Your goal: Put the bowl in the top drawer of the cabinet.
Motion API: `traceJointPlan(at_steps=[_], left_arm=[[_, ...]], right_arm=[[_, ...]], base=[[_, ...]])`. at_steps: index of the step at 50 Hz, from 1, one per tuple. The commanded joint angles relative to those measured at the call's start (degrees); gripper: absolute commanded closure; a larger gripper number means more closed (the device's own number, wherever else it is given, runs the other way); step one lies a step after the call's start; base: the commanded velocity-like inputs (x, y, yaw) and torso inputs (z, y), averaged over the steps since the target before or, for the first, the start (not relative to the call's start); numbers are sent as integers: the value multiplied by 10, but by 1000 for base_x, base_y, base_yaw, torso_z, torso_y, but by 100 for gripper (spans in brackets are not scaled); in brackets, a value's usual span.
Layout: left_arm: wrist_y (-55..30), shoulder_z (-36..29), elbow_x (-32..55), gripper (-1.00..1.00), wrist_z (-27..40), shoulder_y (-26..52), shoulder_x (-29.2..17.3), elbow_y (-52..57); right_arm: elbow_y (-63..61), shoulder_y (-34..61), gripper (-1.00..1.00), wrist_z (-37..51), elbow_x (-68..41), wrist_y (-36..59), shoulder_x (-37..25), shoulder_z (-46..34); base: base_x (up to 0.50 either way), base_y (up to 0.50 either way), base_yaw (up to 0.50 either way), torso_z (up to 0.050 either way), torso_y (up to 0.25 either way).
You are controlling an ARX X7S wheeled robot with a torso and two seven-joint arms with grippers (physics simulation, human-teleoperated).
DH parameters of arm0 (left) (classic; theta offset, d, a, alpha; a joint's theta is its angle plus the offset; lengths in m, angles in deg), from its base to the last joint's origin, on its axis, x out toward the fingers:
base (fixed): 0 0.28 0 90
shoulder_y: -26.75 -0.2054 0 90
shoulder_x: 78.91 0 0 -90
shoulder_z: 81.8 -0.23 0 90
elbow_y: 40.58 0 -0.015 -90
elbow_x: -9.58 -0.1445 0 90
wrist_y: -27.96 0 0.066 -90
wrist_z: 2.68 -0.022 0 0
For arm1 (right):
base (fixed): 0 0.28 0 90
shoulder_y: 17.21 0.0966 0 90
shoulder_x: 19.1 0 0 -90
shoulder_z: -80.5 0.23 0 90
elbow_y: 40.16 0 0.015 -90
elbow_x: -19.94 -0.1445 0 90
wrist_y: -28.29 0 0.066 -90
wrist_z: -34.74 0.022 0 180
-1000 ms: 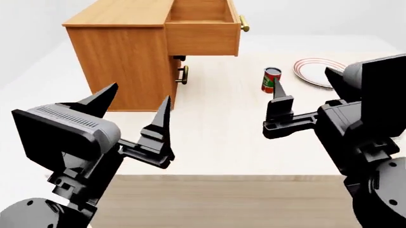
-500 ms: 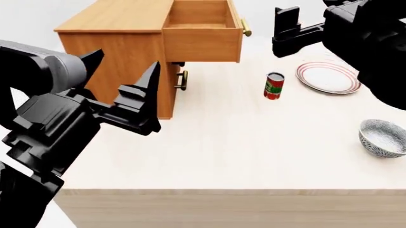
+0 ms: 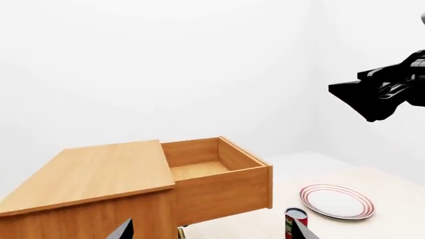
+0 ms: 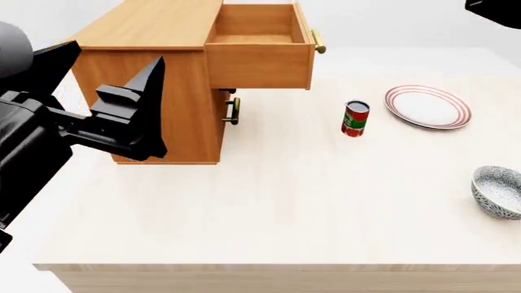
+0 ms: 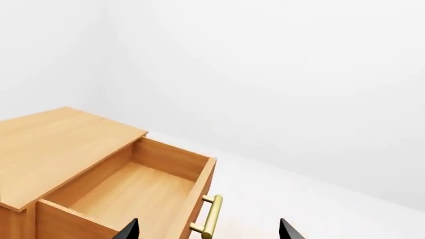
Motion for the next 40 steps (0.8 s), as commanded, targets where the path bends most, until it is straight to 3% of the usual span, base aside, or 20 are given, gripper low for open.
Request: traceJointPlan(at_steps=[1,12,28,40], left_arm=[[43,-17,85,-100,73,30,-58,11],[75,-8,122,-100,102,28,-89,33],[123,35,186,-100,130,6,-144,66],[137,49,202,-100,135,2,-166,70]], right_arm=[[80,47,-100,-43,35,-25,13,-26],[103,65,-100,-51,42,-22,6,-29],[231,70,-100,-85,83,-98,56,-51],[231,68,-100,-84,77,-94,54,-45]], base=[[137,0,0,0,0],[138,0,0,0,0],[138,0,0,0,0],[160,0,0,0,0]])
